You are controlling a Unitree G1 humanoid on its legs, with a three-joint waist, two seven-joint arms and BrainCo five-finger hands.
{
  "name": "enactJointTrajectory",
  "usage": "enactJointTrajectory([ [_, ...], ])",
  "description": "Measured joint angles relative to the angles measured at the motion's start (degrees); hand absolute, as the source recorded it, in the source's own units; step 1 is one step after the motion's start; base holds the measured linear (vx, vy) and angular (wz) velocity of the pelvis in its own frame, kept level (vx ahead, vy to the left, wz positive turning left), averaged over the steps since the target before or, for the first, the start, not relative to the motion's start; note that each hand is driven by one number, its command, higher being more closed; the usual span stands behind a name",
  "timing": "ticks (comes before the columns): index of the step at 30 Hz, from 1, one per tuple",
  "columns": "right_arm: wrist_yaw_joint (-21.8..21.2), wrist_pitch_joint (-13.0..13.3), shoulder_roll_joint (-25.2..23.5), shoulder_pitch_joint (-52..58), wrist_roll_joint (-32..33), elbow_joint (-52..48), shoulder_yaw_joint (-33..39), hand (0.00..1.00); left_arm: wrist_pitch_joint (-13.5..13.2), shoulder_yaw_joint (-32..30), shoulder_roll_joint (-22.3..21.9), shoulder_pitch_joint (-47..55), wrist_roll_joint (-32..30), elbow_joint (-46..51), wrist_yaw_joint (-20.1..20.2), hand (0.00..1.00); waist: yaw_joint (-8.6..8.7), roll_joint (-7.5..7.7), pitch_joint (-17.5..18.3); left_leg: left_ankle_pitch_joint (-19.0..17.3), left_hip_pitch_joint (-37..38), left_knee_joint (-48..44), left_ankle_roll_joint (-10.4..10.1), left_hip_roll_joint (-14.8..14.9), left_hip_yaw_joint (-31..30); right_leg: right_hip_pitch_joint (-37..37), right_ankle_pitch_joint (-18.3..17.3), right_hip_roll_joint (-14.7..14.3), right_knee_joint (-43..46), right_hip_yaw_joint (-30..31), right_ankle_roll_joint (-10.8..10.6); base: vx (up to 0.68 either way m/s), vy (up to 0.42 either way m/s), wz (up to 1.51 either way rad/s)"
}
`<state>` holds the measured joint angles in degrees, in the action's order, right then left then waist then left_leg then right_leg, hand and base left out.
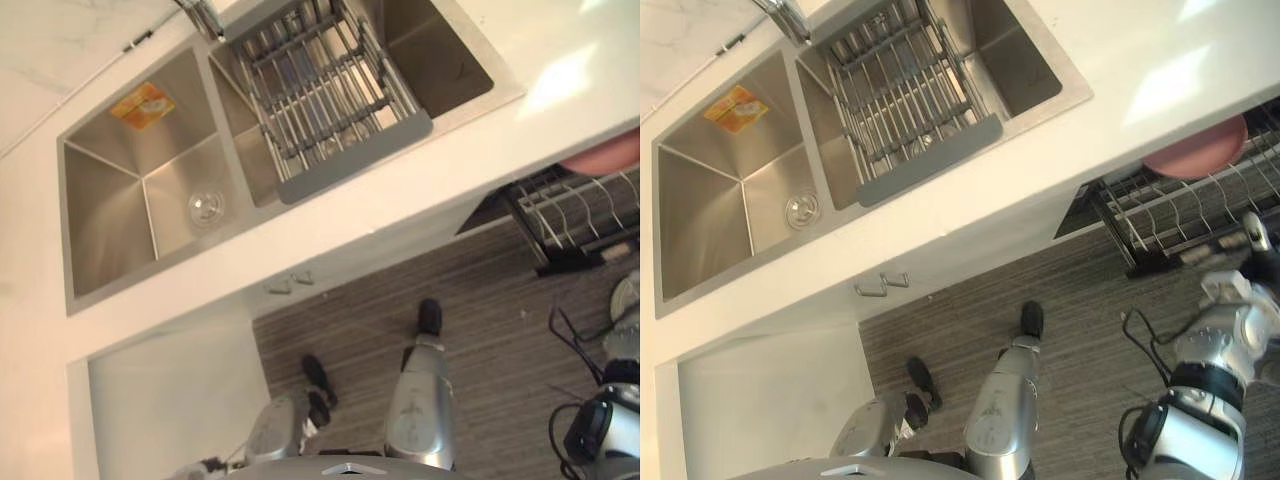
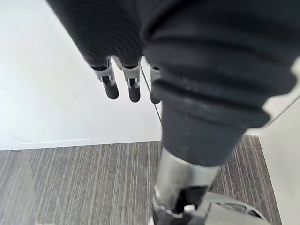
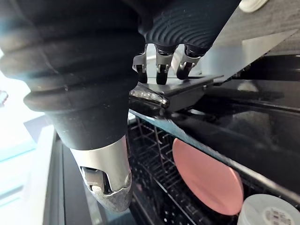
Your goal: Walk over to the sink, pick up the cup, carry it to the dishwasher, place the cup inside the dishwasher, then close the dishwasher door
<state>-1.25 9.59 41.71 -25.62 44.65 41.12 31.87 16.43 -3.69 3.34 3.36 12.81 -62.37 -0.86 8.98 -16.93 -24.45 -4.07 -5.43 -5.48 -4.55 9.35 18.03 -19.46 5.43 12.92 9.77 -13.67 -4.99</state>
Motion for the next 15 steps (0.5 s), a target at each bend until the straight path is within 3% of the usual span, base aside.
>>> enactJointTrajectory([
  [4,0.0,-2.7,1.9,-2.1,-2.3,-0.6,-4.1,0.0,0.1,0.5,0.1,-1.7,1.2,1.0,-1.4,0.0,-1.36,0.64,-0.5,1.3,-1.7,0.5,2.9,0.4,-2.0,-0.5,1.6,-1.3,-1.5,-1.3,1.4,-0.03,-0.072,0.03],
  [6,0.1,-2.7,2.0,-2.9,-2.3,-0.7,-5.0,0.0,0.0,0.5,0.1,-1.9,1.8,1.2,-1.6,0.0,-1.63,1.11,-0.8,1.7,-2.3,0.5,2.9,0.4,-2.7,-0.7,1.8,-1.3,-1.6,-1.7,1.4,-0.03,-0.038,0.08],
  [10,0.8,-2.4,2.6,-4.7,-2.3,-4.3,-7.1,0.0,0.2,1.3,1.9,-2.2,2.3,2.8,-2.1,0.0,-2.12,2.98,-2.2,2.5,-4.5,-0.5,1.7,0.1,-4.7,-0.7,3.7,-1.1,-3.5,-2.5,1.3,-0.02,0.017,0.1],
  [15,1.7,-1.6,4.1,-9.7,-2.3,-4.1,-10.3,0.0,0.1,2.0,2.4,-2.9,2.8,3.4,-2.7,0.0,-2.49,3.45,-2.5,3.9,-6.8,-0.3,-0.5,-0.7,-6.6,-1.8,5.0,-0.6,-4.5,-3.2,1.2,0.0,0.027,0.13],
])
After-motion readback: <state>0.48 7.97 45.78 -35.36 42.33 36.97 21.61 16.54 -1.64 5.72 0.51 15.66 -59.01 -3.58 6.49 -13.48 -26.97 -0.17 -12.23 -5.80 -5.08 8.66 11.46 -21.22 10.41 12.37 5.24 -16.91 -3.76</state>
